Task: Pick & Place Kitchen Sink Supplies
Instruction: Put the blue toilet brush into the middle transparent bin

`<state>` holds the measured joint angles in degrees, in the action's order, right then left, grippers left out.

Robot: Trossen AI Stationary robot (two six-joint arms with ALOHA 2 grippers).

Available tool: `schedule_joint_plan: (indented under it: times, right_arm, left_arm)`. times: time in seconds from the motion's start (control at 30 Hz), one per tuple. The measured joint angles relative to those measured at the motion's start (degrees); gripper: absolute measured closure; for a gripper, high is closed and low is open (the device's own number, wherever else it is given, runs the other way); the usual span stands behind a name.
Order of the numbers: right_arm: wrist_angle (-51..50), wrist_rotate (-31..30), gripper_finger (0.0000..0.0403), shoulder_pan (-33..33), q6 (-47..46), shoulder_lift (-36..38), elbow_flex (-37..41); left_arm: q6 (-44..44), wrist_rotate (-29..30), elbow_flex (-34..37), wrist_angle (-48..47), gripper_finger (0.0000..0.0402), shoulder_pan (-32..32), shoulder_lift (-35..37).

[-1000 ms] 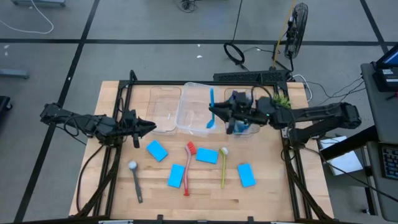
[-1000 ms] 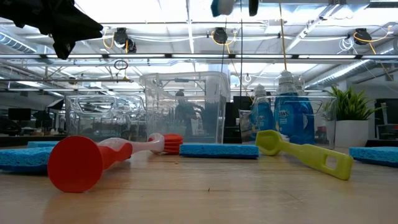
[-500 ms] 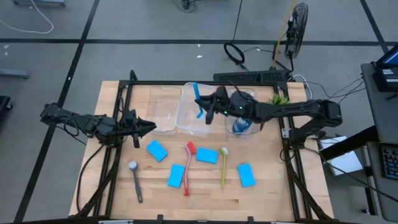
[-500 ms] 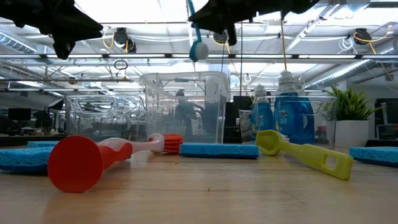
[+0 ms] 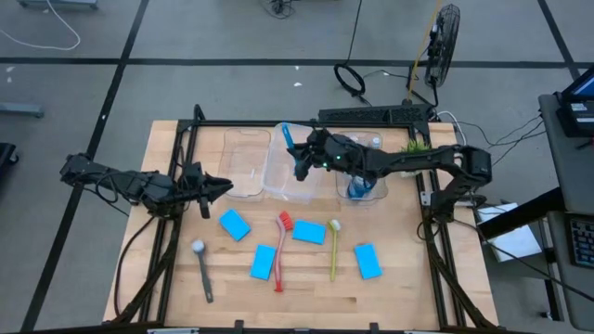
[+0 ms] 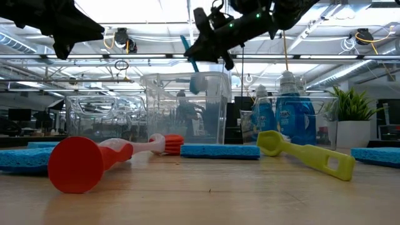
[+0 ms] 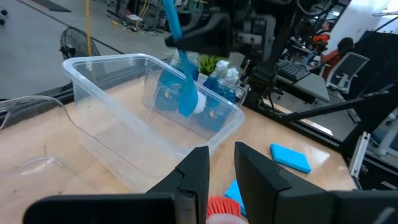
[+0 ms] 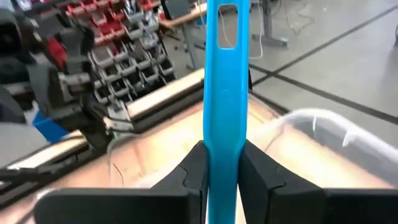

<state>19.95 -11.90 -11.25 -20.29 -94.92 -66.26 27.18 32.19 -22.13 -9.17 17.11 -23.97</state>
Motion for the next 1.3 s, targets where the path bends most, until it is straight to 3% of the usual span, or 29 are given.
schedule_joint_plan:
  times: [0.6,1.0,1.3]
  right_arm:
    - [-12.1,0.3,0.0355,-0.1,0.5,-1.6,0.0]
    - [-14.8,6.0,0.0355,-1.9,1.4,-1.5,0.1]
    - [-15.0,6.1,0.034,-2.3,0.0,-1.5,0.1]
  left_arm:
    - [0.2,1.5,0.0,0.1,0.0325,0.0,0.0]
    - [0.1,1.9,0.0,0.1,0.0325,0.0,0.0]
    - [-0.1,3.9,0.0,0.1,0.0325,-0.1,0.0]
